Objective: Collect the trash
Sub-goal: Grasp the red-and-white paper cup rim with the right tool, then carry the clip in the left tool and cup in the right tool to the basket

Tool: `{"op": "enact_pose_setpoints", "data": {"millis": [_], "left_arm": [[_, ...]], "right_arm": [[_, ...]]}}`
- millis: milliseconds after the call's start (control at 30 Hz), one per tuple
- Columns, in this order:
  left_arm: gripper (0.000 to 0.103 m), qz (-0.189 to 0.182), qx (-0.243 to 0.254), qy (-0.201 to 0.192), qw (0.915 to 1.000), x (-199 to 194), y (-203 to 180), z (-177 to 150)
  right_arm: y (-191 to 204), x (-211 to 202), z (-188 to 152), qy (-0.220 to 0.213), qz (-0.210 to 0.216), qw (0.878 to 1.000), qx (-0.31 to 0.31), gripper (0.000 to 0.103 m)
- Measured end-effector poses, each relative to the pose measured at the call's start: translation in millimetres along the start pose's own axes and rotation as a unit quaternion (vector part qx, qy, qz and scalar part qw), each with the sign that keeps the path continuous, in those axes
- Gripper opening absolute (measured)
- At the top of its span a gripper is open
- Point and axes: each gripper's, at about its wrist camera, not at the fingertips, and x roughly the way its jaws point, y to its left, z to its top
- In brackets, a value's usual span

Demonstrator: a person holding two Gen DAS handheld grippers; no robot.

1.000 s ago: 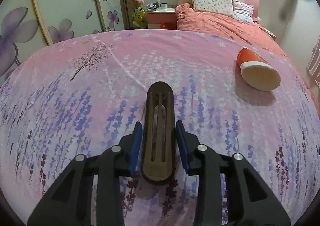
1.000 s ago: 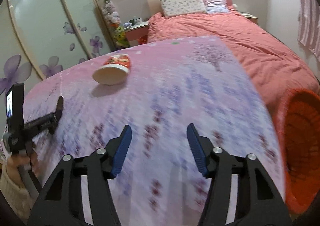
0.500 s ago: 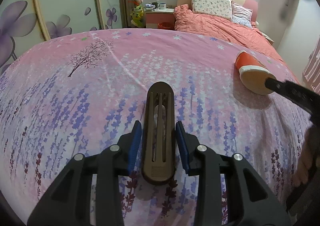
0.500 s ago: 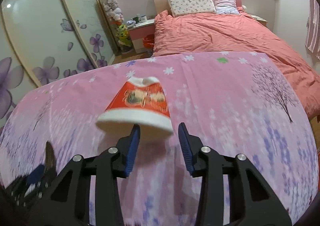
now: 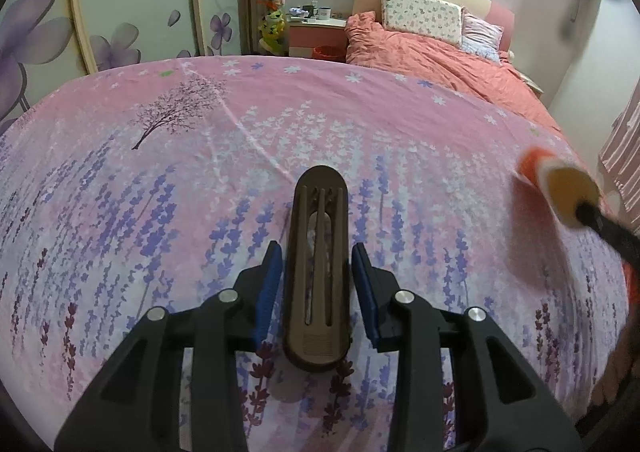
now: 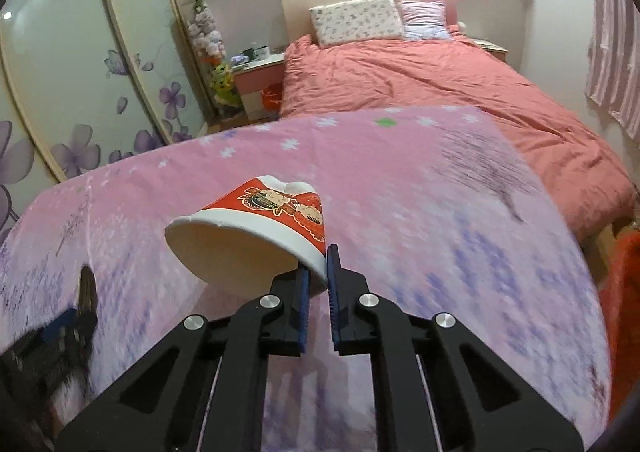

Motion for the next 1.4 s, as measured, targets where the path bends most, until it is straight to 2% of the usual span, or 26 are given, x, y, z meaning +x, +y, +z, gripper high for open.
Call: {"op": "enact_pose_setpoints", "data": {"millis": [167,300,433,567,833,900,933,1100,1233,1400], "left_arm": [[0.037,-0.027,0.003,-0.002,0.9996,-7.3,9.5,-7.4],[0.037,-0.040,-0.006,-0.004,0.9992,-16.3,21.5,-16.4],[0.037,-0.033,-0.006,-0.005,0.9994,-17.7,23.7,-17.3],[0.043,-0.023,0.006,-0.003,0.9997,-15.7,15.7,-14.9],[0.045,-0.017,0.048,0.004,0.9987,-10.5,0.3,-10.7],[0.040,-0.010,0.056,0.005,0.9983,-7.3,-2.9,-7.8],[0.033,-0.007,0.058,0.005,0.9983,-6.1,-3.2,-6.6],[0.032,-0.020,0.053,0.000,0.9984,-6.6,-0.6,-4.9],[0.032,-0.013,0.045,-0.028,0.9985,-18.5,2.7,-8.1],[0.032,-0.018,0.052,-0.039,0.9978,-30.1,-0.6,-8.4]], "right_arm": [[-22.3,-30.7,-29.0,0.005,-0.005,1.000,0.002,0.009],[-23.0,-32.4,-36.2,0.015,-0.002,1.000,-0.002,0.010],[-22.4,-23.3,-35.5,0.023,-0.003,1.000,0.001,0.013],[-22.7,-14.2,-34.7,0.035,0.001,0.999,0.006,0.015],[-14.0,-4.5,-31.1,0.040,0.012,0.999,0.003,0.018],[-11.2,-0.9,-30.2,0.043,0.016,0.999,0.003,0.017],[-12.4,-0.5,-30.2,0.044,0.018,0.999,0.003,0.017],[-17.5,-8.6,-32.7,0.031,0.018,0.999,0.005,0.012],[-22.5,-20.4,-36.0,0.019,0.018,1.000,0.008,0.010],[-28.0,-36.1,-35.0,0.004,0.021,1.000,0.014,0.007]]}}
